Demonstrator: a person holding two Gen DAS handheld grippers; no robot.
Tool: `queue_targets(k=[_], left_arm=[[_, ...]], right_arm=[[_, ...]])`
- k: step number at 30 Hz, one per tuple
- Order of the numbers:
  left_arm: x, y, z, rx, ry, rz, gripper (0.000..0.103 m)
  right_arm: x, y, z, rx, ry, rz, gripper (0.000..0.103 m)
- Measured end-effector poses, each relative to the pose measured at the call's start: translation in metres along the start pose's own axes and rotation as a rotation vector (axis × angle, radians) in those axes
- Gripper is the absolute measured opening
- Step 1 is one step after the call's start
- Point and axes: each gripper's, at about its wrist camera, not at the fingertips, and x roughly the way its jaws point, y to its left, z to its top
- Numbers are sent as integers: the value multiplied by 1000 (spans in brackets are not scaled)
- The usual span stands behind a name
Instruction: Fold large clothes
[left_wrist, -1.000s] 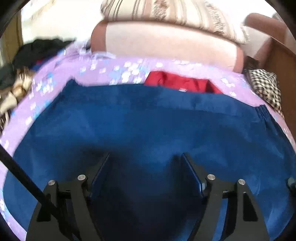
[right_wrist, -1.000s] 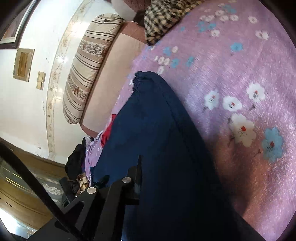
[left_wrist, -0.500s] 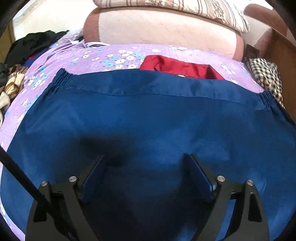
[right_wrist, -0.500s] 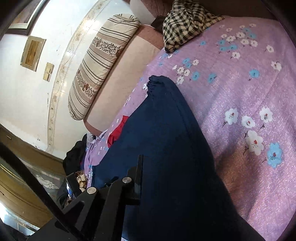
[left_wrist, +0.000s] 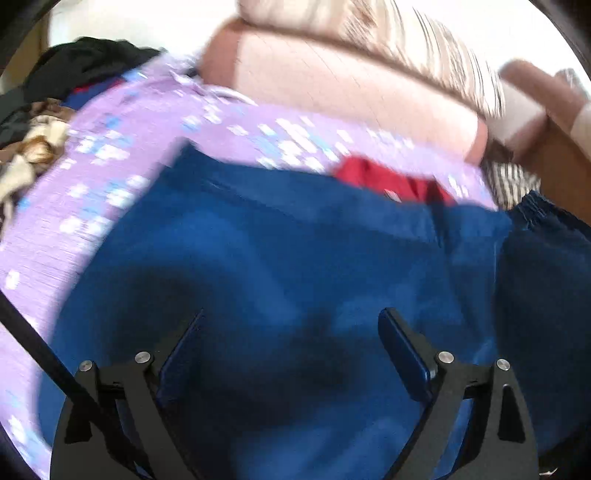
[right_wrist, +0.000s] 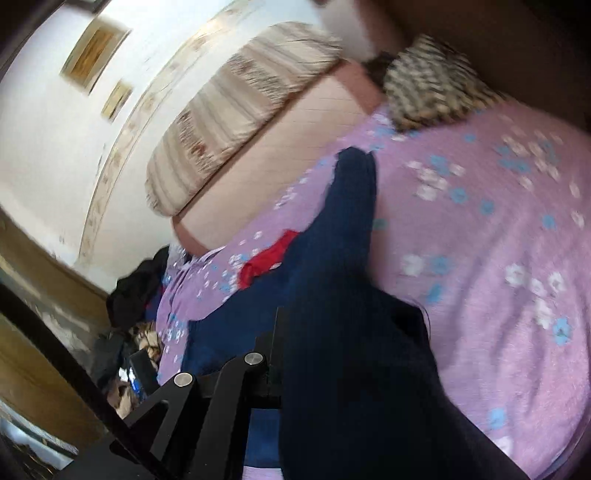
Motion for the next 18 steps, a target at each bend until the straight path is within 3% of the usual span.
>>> queue_targets(k=[3, 6, 10, 14, 16, 18], left_arm=[[-31, 58, 11, -36, -43, 31, 92], [-59, 131, 14, -84, -85, 99, 92], [-63, 204, 0, -163, -95, 130, 92], [-42, 247, -16, -251, -34, 76, 92], [-44, 259, -18, -263, -48, 102, 92], [-46, 264, -17, -273, -57, 76, 92]], right_arm=[[25, 68, -12, -119, 24, -6, 8], [64, 138, -45, -249, 68, 9, 9], [135, 217, -133, -451, 158, 35, 8], [209, 221, -218, -540, 319, -29, 9], [211, 221, -234, -643, 269, -58, 8], [206, 232, -233, -695, 257, -57, 8]])
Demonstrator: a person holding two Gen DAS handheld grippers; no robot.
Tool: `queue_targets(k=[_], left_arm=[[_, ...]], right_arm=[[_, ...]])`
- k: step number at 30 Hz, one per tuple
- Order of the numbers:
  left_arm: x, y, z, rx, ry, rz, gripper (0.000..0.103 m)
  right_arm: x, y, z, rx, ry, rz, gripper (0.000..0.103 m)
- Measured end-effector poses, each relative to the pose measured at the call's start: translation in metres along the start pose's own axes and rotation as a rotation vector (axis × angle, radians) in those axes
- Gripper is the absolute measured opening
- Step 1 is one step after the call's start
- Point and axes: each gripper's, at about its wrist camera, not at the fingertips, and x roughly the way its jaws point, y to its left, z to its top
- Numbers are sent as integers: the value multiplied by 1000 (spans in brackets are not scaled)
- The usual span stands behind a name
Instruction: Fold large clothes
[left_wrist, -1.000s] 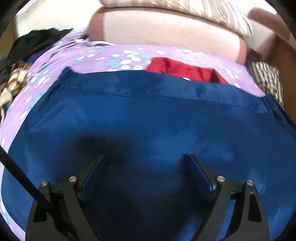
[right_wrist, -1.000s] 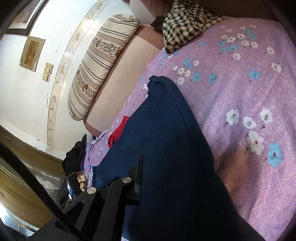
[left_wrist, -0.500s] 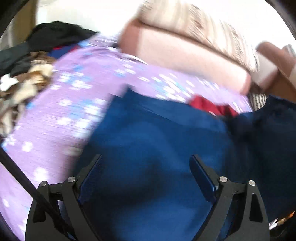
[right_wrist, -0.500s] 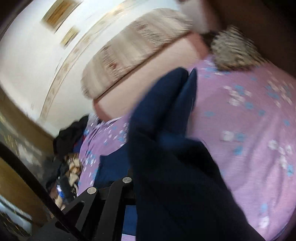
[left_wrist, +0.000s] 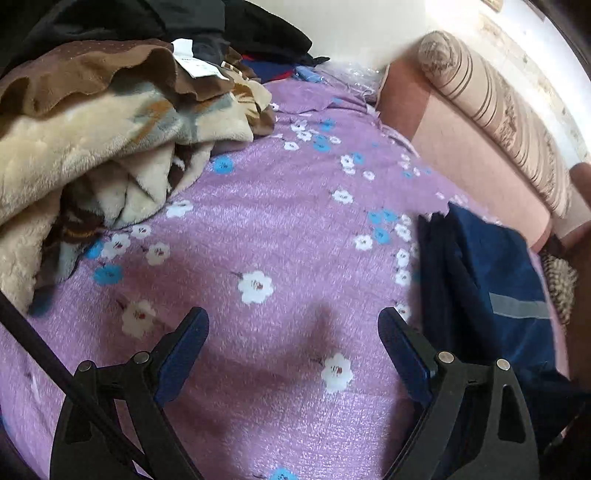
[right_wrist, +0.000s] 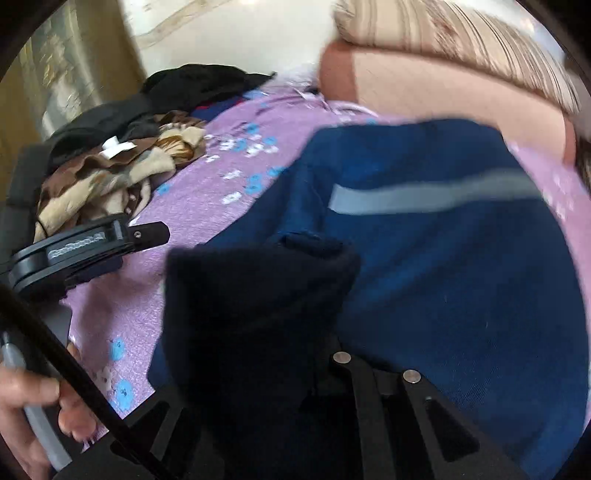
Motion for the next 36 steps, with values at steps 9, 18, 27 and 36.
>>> queue_targets(k=[9, 18, 27, 36], left_arm=[[-18, -5, 6, 11, -30, -60, 92], [-65, -57, -2, 146, -52, -310, 92], [-5, -157, -67, 428, 148, -361, 92], [-11, -181, -54, 472, 93, -416, 88]], right_arm=[[-4, 60, -17, -224, 48, -68, 74], [-115, -15, -19, -72, -10, 487, 29], [-117, -130, -39, -25, -40, 161, 30], [-89, -153, -8, -76, 34, 204, 33]])
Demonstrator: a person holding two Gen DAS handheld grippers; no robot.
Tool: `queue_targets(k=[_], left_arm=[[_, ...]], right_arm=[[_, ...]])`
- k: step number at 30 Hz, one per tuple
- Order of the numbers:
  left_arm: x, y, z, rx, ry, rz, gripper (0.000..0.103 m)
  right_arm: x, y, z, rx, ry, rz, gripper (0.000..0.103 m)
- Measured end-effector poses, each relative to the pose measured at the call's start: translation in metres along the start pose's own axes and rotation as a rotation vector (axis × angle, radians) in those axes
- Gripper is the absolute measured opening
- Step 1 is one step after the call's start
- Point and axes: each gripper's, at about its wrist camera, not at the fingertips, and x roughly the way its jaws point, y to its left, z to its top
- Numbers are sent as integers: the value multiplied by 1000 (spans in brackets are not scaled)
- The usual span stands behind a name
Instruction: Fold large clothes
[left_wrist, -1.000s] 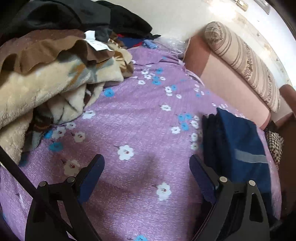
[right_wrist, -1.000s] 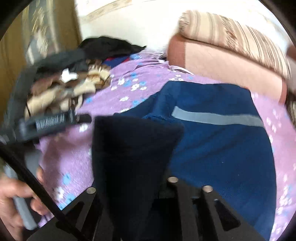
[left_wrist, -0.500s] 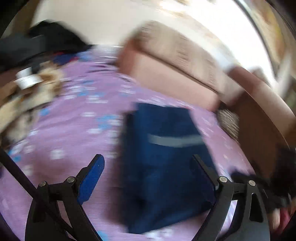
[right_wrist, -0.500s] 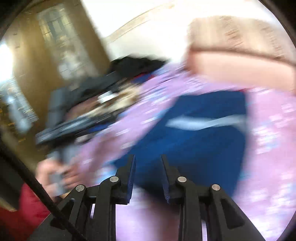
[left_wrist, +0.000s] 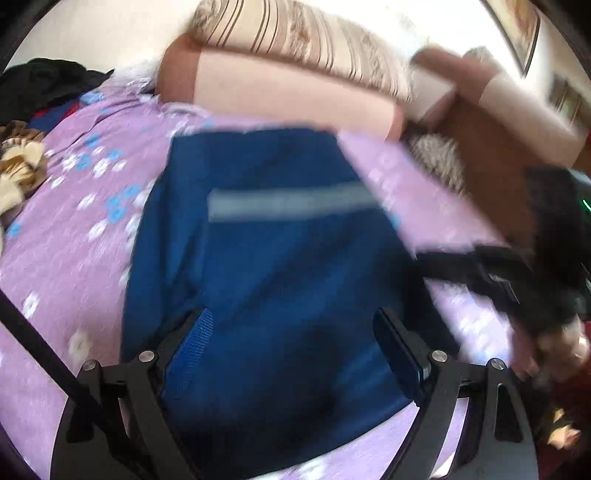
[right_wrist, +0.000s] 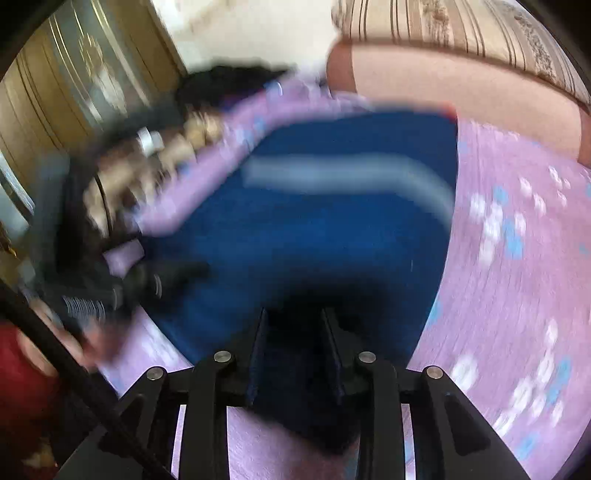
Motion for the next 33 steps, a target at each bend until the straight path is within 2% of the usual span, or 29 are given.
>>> queue_targets(k=[2, 3, 4, 7, 8, 9, 11, 12, 15, 18, 21, 22, 25, 27, 29, 31, 33], left_arm=[[10, 4, 25, -44, -7, -10, 88], [21, 10, 37, -78, 6, -6, 88], [33, 18, 47, -114, 29, 2, 88], [60, 40, 56, -164, 69, 29, 88], [67, 46, 55, -155, 83, 31, 88], [72, 46, 55, -133, 90, 40, 88], [79, 44, 53, -74, 94, 68, 90], [81, 43, 53, -62, 94, 74, 90], [80, 42, 53, -59, 80, 68, 91], [65, 44, 50, -92, 54, 46, 91], [40, 42, 39, -129, 43, -1, 91], [34, 40, 36, -119, 39, 4, 91], [40, 39, 23, -80, 80, 99, 91], [57, 41, 17, -69, 104, 126, 91], [54, 30, 16, -27, 88, 177, 92], [43, 25, 14, -42, 92, 171, 92], [23, 18, 5, -75, 70, 144, 92]], right_arm=[[-9, -25, 47, 26, -80, -78, 42], [-6, -39, 67, 64, -93, -81, 54], [5, -54, 87, 97, -84, -71, 55], [54, -89, 136, 134, -42, -121, 53], [69, -95, 144, 148, -9, -114, 49], [92, -108, 151, 178, 49, -127, 41], [121, -121, 157, 172, 115, -175, 36], [140, -127, 151, 179, 179, -182, 36], [144, -131, 144, 164, 149, -174, 36], [118, -122, 146, 175, 110, -168, 35], [76, -95, 130, 113, 52, -168, 35], [62, -84, 117, 95, 44, -163, 35], [46, -61, 78, 61, 64, -164, 35], [52, -53, 64, 26, 61, -205, 36], [65, -53, 60, 31, 75, -217, 37], [65, -53, 59, 36, 91, -223, 37], [45, -46, 56, 49, 82, -196, 37]])
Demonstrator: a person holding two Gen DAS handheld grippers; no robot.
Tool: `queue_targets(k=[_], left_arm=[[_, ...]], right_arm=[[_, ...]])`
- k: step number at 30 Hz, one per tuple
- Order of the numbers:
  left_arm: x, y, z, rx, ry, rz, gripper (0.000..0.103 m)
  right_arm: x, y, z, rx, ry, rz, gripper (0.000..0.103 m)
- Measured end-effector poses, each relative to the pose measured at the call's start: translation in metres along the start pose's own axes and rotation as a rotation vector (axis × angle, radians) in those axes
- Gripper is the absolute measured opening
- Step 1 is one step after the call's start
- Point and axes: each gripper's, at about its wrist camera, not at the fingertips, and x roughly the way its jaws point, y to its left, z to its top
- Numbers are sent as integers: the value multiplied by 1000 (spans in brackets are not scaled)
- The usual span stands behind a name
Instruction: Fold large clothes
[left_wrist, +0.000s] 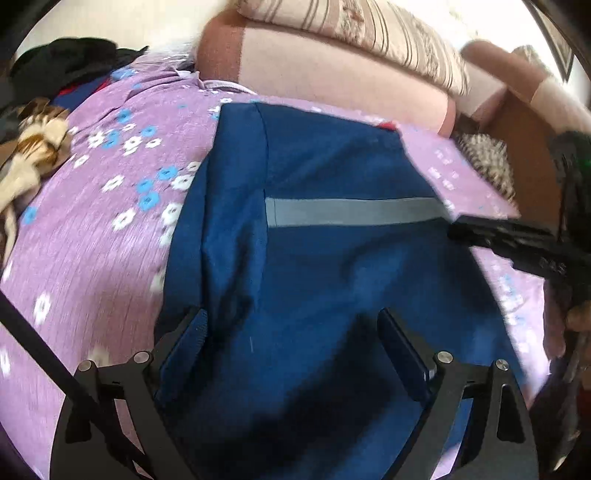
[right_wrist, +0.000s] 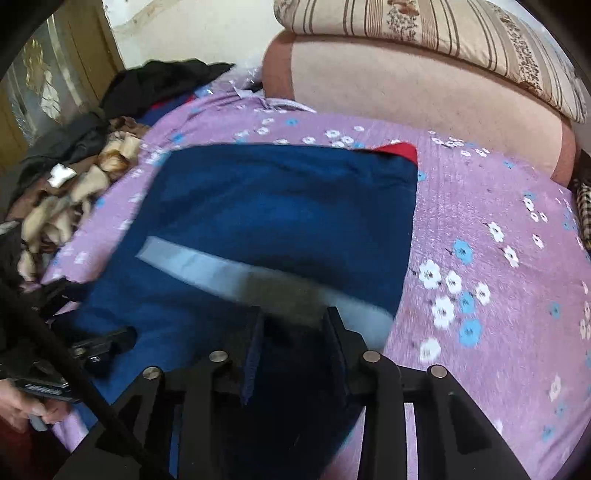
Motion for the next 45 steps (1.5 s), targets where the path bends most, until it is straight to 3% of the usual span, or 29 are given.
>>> queue_targets(k=[2, 7, 9, 13, 23, 45], left_arm=[[-20, -7, -16, 3, -31, -5, 92], [-41, -16, -48, 3, -64, 92, 92], [-32, -13, -55, -21, -34, 123, 92], [-22, -21, -61, 43, -34, 206, 94], [-31, -40, -69, 103, -87, 304, 94], [-27, -44, -66, 154, -94, 337, 94]], right_arm=[[-25, 7, -12, 6, -6, 27, 37], [-64, 40, -72, -29, -9, 80, 37], [-60, 50, -91, -42, -6, 66, 37], [-28, 51, -118, -16, -14, 49, 37], [-61, 52, -121, 23, -71, 62, 37], [-38, 52, -126, 12, -67, 51, 41]])
